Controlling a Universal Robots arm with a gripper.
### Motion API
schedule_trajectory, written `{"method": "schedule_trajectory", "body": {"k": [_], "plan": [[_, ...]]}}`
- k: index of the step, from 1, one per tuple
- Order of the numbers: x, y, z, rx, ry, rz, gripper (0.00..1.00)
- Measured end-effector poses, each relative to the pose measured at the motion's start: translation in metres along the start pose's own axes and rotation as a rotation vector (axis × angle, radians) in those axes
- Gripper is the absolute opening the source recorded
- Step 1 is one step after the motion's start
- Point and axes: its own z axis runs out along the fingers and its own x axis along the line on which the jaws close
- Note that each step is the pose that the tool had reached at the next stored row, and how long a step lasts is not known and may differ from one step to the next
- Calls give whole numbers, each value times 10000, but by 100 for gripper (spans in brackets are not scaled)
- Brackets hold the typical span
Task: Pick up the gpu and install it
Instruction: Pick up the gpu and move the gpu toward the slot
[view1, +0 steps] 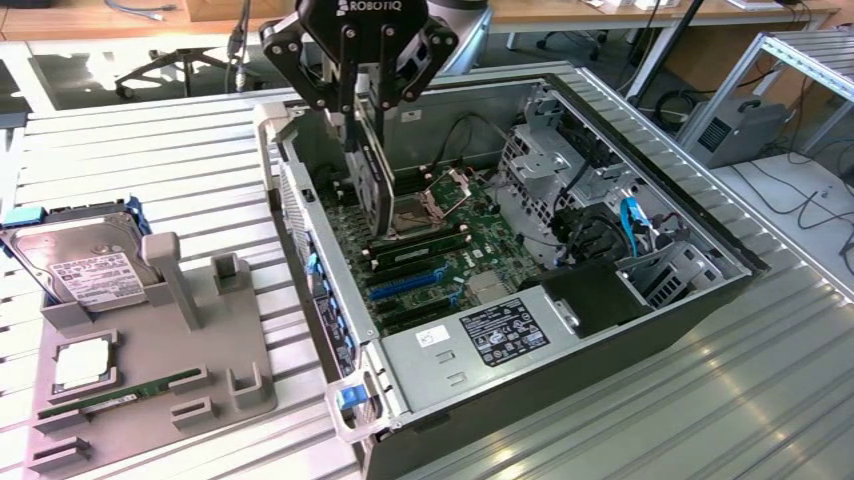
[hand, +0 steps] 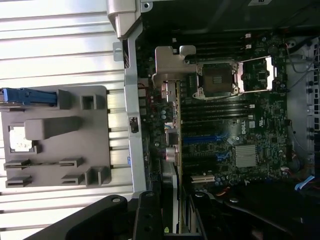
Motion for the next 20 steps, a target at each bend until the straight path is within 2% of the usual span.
{"method": "schedule_trajectory", "body": {"k": [20], "plan": [[-146,11,4,0,0,0,27]]}}
